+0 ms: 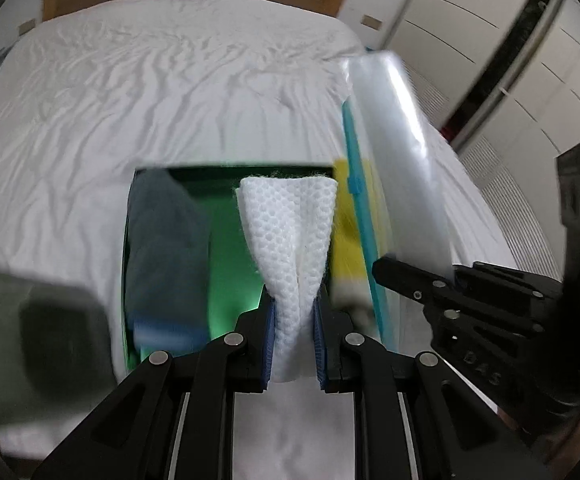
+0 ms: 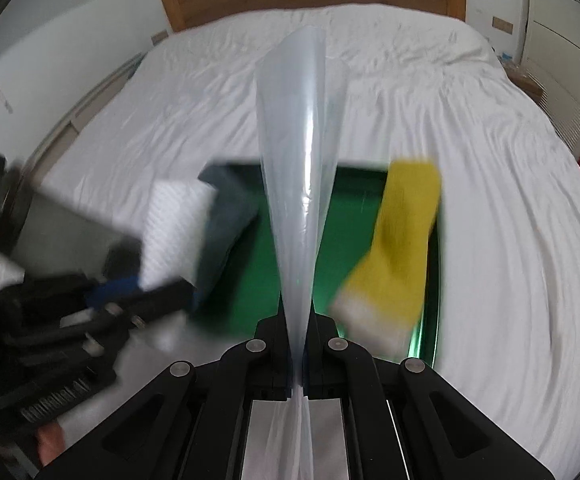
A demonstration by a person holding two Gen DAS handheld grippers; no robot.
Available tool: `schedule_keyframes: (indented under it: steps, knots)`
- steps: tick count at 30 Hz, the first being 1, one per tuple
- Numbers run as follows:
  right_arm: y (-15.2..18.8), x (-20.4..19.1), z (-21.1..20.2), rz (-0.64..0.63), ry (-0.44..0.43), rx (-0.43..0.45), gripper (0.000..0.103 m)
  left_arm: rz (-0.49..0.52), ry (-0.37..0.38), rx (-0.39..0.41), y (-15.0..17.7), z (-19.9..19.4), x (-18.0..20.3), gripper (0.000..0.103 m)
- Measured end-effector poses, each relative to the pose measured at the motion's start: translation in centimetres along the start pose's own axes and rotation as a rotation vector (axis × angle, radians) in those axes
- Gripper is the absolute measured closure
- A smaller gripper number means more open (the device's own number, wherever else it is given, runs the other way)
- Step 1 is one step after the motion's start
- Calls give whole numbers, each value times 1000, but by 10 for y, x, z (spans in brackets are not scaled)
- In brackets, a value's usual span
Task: Organize soft objects
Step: 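Carry the mesh pad and zip bag over the green tray with both tools, then lower the mesh pad and zip bag into the tray and open both tools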
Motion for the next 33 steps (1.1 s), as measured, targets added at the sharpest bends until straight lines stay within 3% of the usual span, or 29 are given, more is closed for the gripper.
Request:
schedule_keyframes:
  steps: [4, 12, 33]
  knots:
    - [-34, 22, 16, 27, -40, 42, 101, -49, -48, -14, -18, 41, -4, 89]
    - [-34, 26, 68, 80, -12, 27, 101, -67, -135, -48, -11, 89, -17, 89]
    - [-43, 49, 148, 48, 83, -54, 101, 14, -244, -29, 4, 109, -8, 89]
Point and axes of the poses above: each gripper's, at about its wrist camera, not at the fingertips, and z roughly the way its jaws point, x to its right, y to its underside, the point moved 7 cm from there along z, roughly the way its jaws point, and after that the axes turned 14 degrees about -y, right-handed, at the moved point
